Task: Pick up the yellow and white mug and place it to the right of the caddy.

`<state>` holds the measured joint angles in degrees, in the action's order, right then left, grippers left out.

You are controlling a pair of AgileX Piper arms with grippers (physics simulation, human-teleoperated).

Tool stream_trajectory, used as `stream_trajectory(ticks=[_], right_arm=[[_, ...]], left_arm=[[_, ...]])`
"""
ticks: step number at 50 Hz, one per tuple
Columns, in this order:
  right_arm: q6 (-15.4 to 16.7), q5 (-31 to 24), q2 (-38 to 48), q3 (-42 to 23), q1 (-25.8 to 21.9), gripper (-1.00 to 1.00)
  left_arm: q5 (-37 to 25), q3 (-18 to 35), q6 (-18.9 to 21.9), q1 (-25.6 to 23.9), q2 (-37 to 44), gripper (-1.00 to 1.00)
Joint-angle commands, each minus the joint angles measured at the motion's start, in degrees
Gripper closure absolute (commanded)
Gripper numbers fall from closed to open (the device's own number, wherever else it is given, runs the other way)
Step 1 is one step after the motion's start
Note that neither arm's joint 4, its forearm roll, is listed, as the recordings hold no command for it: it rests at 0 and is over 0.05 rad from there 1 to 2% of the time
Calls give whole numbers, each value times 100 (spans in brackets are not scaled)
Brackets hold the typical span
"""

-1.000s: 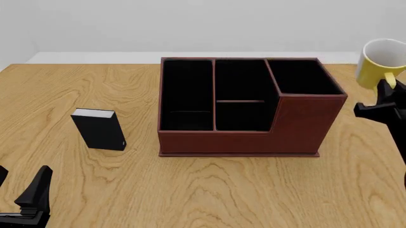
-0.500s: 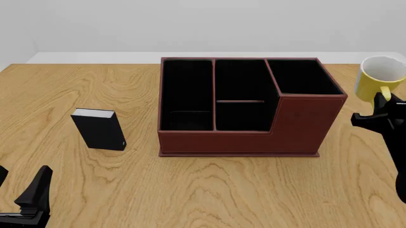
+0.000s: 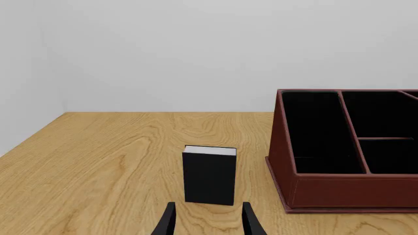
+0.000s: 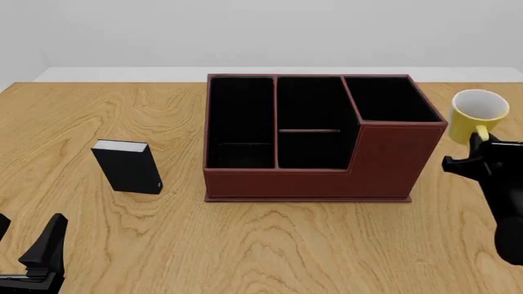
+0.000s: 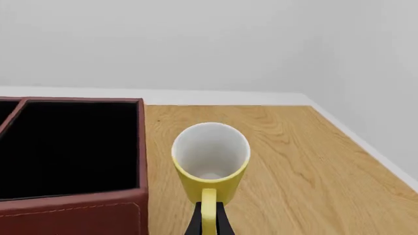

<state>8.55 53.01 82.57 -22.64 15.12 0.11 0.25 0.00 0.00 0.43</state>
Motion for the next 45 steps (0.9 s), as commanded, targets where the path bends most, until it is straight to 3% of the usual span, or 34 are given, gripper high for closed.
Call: stream_trajectory(ticks=[1,45], right_arm=[[-46,228,325,-27,58,100],[-22,967,1516,-45,144,100]], left_arm=[[0,0,0,0,0,-100],[0,0,0,0,0,-100]])
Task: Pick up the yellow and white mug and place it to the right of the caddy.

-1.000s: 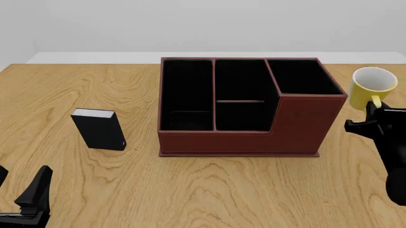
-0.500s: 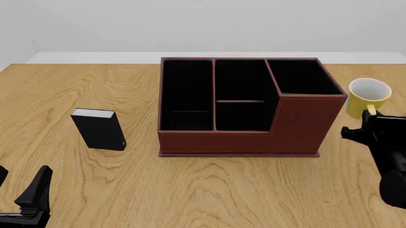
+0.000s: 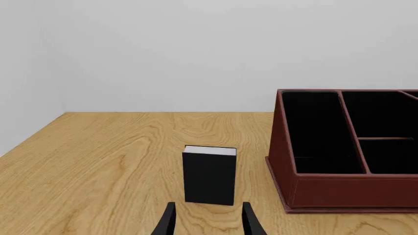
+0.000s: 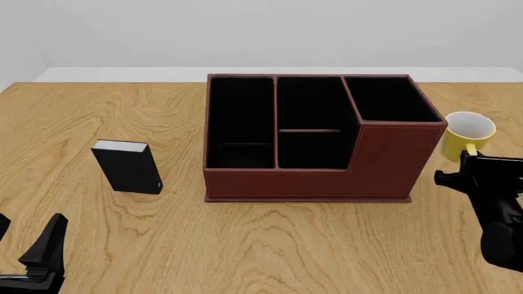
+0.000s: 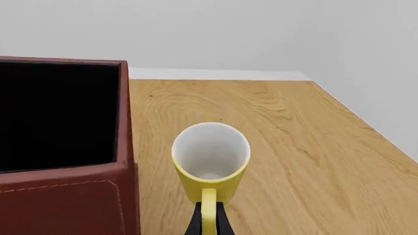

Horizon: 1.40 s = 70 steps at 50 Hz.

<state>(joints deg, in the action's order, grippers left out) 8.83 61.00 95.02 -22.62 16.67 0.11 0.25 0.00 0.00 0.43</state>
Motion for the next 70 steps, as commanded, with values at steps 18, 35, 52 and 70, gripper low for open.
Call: stream_trajectory(ticks=[18,35,52,70], right_arm=[[-20,498,789,-73,-9,100],[-40,638,1099,-135,79,100],[-40,741,1467,-251,114,100],[-17,851,1717,-300,144,100]], left_arm=[[0,0,0,0,0,-100],[0,0,0,0,0,-100],[0,0,0,0,0,-100],[0,0,0,0,0,-100]])
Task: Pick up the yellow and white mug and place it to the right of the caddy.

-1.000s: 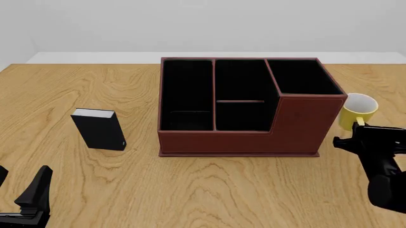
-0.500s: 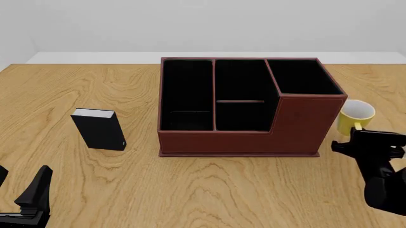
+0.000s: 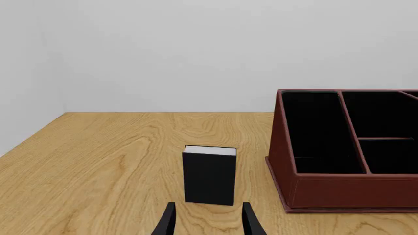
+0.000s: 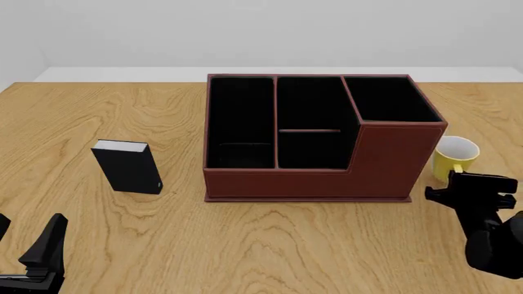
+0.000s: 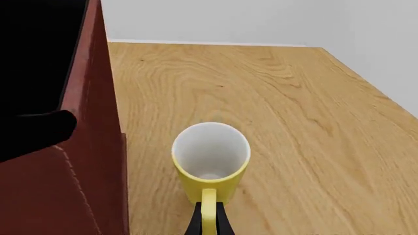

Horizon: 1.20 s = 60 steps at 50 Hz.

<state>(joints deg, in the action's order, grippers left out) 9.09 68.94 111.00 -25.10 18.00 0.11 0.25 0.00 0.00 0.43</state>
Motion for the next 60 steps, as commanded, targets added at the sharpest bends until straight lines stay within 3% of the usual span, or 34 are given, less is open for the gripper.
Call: stream_trajectory(ticks=[1,60], right_arm=[[-37,65,144,-60,8,100],[40,93,464,-155,26,100]], left_arm=[[0,0,0,0,0,-100],[0,0,0,0,0,-100]])
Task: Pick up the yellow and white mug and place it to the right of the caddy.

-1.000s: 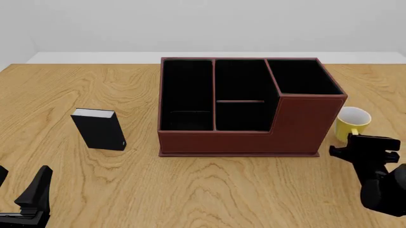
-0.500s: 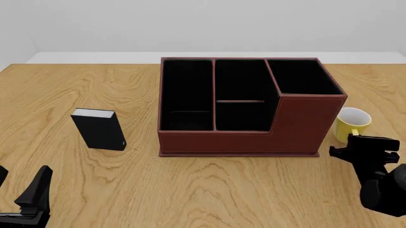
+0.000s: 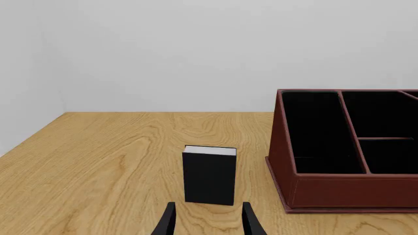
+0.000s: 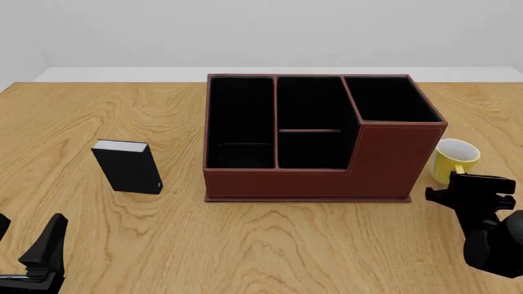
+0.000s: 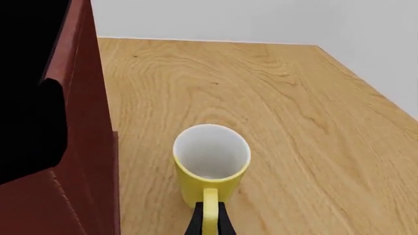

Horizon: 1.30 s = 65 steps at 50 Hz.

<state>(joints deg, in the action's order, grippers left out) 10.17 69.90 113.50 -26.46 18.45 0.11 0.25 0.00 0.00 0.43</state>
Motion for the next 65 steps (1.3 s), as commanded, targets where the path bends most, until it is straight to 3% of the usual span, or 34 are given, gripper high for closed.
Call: stream_trajectory(ticks=[1,3,4,25,32,36,65], right_arm=[[-65,-5,215,-17,-3,100],[-42,-6,205,-5,5,100],[-41,-10,233,-14,-13,-100],[-15,-4,308,-41,-6,-100],[5,-3,191,45,8,-100],[177,-6,10,146,56,-100],[328,-20,-553,584,-28,-100]], left_arm=[[0,0,0,0,0,-100],[0,0,0,0,0,-100],[0,0,0,0,0,-100],[0,0,0,0,0,-100],[0,0,0,0,0,-100],[0,0,0,0,0,-100],[0,0,0,0,0,-100]])
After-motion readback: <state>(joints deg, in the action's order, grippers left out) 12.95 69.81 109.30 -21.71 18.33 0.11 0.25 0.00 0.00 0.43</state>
